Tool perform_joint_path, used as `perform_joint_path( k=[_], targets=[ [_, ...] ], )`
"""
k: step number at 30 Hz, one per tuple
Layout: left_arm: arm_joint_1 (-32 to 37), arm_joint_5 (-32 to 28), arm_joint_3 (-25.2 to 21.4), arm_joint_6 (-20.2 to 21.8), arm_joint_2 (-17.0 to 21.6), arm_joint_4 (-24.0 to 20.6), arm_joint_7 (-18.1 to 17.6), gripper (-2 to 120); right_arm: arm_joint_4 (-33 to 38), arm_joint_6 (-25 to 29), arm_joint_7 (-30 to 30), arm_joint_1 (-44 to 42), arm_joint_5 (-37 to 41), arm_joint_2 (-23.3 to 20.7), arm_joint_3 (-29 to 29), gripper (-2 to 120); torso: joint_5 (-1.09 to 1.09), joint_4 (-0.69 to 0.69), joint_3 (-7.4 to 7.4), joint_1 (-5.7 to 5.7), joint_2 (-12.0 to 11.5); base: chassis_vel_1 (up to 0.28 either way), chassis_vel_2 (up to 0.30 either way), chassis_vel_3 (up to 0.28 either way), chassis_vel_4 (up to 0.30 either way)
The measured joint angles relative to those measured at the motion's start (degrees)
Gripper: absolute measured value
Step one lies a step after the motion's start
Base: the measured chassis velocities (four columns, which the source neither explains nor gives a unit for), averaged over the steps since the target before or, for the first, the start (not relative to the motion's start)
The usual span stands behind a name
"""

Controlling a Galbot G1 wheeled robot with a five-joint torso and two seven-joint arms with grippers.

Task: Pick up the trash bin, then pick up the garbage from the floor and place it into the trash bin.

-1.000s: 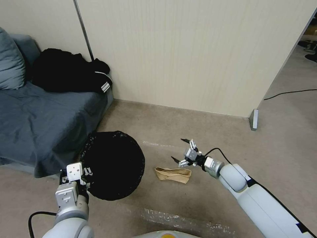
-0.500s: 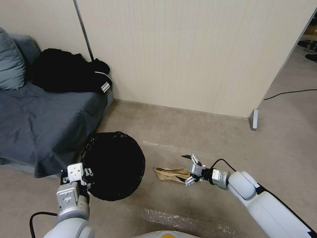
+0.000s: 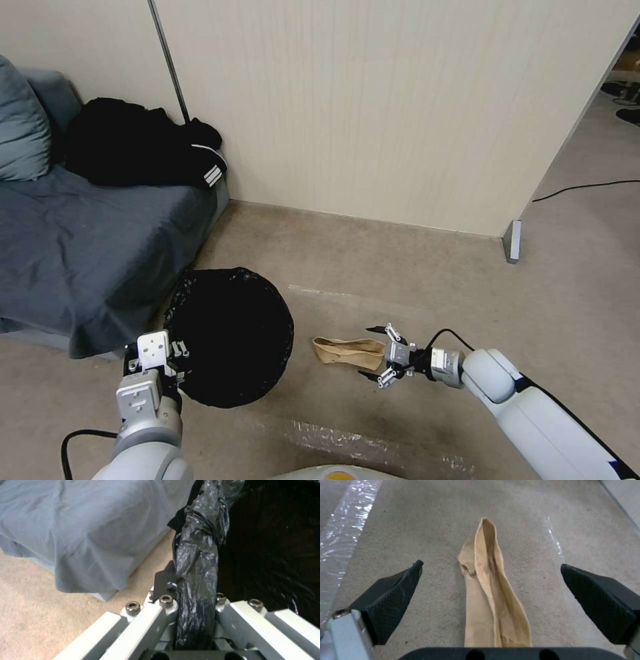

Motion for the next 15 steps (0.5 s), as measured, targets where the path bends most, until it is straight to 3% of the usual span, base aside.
perform_joint_path(
  k=[12, 15],
  targets=[
    [1.0, 0.6, -0.1, -0.7, -0.1, 0.4, 0.0, 3, -16.0, 3.8, -1.5, 5.4, -3.6, 8.2, 1.4, 100, 0.00, 0.01, 0.00, 0.00, 0.0, 0.000, 0.000, 0.000, 0.000],
    [1.3, 0.9, 0.0, -0.9, -0.2, 0.6, 0.0, 3, -19.4, 4.6, -1.7, 6.7, -4.6, 10.0, 1.7, 95, 0.00, 0.00, 0.00, 0.00, 0.0, 0.000, 0.000, 0.000, 0.000]
  ],
)
